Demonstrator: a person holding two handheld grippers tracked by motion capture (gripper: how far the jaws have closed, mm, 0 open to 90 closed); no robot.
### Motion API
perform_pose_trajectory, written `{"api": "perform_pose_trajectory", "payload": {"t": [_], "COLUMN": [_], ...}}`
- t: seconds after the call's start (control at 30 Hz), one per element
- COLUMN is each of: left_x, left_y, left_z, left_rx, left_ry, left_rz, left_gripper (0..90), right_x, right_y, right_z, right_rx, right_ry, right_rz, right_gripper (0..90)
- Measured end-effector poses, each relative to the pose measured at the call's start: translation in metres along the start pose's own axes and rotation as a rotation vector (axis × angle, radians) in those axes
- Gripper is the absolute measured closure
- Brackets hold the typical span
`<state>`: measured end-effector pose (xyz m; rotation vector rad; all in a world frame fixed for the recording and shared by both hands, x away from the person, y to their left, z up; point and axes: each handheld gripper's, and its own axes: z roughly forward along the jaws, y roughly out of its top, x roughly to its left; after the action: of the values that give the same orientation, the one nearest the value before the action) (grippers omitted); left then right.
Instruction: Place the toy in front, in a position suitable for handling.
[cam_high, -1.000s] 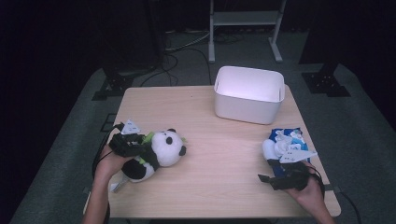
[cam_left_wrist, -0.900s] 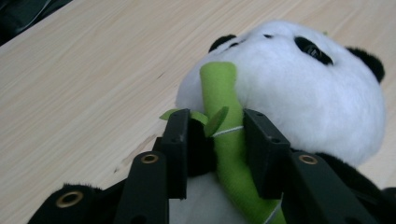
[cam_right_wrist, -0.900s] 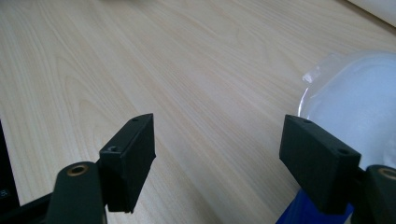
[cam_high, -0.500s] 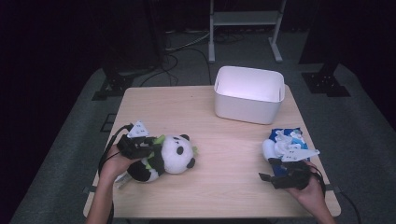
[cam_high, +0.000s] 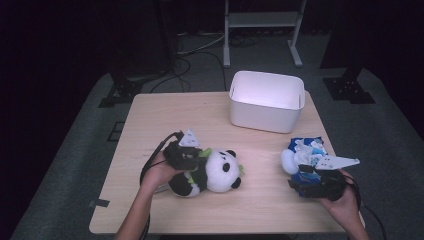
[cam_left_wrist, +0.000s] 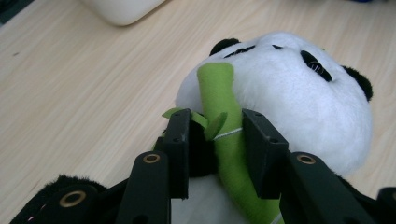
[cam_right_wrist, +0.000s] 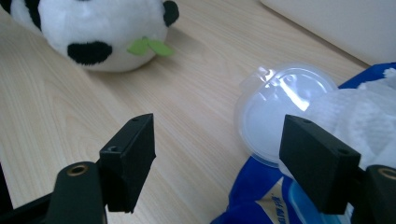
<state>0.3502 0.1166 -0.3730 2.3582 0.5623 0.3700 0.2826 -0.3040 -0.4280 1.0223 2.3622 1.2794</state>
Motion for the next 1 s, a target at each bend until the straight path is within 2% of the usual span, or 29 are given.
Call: {"api": "perform_pose_trajectory", "payload": {"t": [0.27,0.57,0.73,0.8,0.83,0.9,0.93,0.97,1.0], "left_x": [-0.021,-0.033,-0.029,-0.027,-0.027,-0.028,-0.028,-0.027,-0.027], "left_y": [0.026,0.037,0.040,0.041,0.042,0.044,0.044,0.043,0.041], "left_z": [0.023,0.034,0.027,0.018,0.013,0.005,0.001,-0.002,-0.006], "left_rx": [-0.013,-0.031,-0.033,-0.079,-0.096,-0.102,-0.106,-0.105,-0.106], "left_ry": [-0.049,-0.075,-0.100,-0.129,-0.140,-0.136,-0.134,-0.133,-0.130], "left_rz": [0.010,0.014,0.017,0.000,-0.003,0.006,0.008,0.013,0.018], "left_gripper": [62.7,61.1,54.9,51.5,49.9,46.5,44.7,44.7,43.1], "right_x": [-0.007,-0.013,-0.018,-0.023,-0.026,-0.032,-0.040,-0.040,-0.049], "right_y": [-0.002,-0.002,0.011,0.020,0.025,0.033,0.039,0.039,0.042], "right_z": [-0.009,-0.014,-0.015,-0.013,-0.012,-0.008,-0.001,-0.001,0.005], "right_rx": [-0.017,-0.002,0.022,0.042,0.058,0.099,0.152,0.152,0.193], "right_ry": [-0.025,-0.051,-0.093,-0.094,-0.101,-0.111,-0.128,-0.128,-0.141], "right_rz": [0.018,0.019,-0.006,-0.012,-0.018,-0.025,-0.025,-0.025,-0.016], "right_gripper": [25.6,25.7,28.2,29.6,30.1,32.5,34.2,34.2,35.3]}}
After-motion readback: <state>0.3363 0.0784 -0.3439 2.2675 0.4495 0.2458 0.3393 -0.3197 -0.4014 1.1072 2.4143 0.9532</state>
